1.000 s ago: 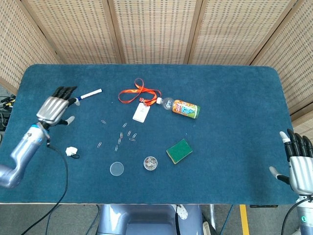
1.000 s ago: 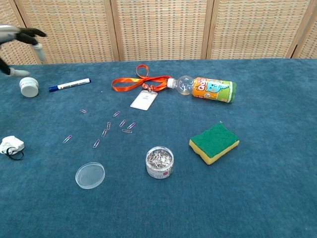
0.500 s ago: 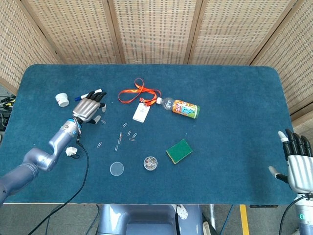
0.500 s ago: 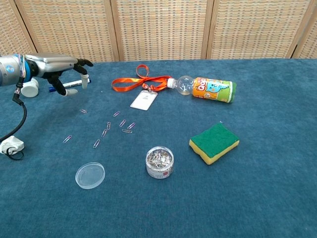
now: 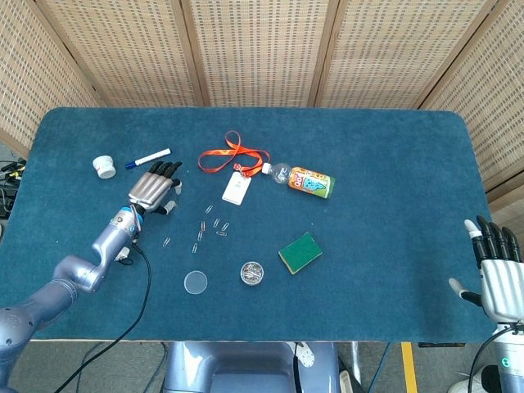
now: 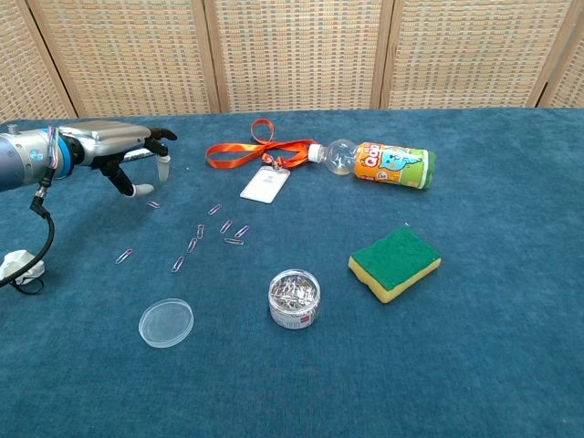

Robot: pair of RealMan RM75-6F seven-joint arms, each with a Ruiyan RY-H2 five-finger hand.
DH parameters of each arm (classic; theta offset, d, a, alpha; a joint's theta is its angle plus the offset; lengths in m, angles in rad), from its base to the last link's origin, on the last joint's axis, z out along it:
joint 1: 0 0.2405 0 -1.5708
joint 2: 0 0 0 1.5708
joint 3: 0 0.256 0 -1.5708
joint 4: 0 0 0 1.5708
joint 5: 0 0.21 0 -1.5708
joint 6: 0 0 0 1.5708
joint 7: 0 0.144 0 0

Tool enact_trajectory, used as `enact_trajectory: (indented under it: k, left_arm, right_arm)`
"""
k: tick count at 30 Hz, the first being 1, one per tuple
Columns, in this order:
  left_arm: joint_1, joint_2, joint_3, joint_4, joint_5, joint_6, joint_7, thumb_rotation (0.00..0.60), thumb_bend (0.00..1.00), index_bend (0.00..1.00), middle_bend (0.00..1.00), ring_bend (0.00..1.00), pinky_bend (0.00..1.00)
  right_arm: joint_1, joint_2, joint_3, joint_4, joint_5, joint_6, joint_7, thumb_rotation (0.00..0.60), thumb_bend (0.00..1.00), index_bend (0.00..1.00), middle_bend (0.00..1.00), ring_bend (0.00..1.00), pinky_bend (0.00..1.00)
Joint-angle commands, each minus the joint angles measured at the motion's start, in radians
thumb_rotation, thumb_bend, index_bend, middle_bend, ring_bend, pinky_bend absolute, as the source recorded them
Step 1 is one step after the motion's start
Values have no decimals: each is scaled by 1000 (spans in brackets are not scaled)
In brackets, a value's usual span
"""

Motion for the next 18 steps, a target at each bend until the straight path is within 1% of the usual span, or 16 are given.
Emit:
enact_trajectory:
  k: [1,4,9,18]
  left_arm:
    - [-2,-16,3,22,-4,-5,-12,600,408,475,0,0,0]
    - [-3,-25,7,41,-3,-4,-13,600,404,481,0,0,0]
    - [3,-48,13,84,-8,-9,-27,600,308,481,0,0,0]
    - [10,-102,31,172,0,-19,-79,600,304,481,0,0,0]
  right_arm:
    - [0,0,0,0,-1,-1,2,600,0,0,0,0,0]
    - [0,0,-1,1,0,-1,3,600,0,0,0,0,0]
    - [1,-1,-2,1,0,-2,1,600,0,0,0,0,0]
    - [4,-5,-3,1,-1,-6,-6,600,0,0,0,0,0]
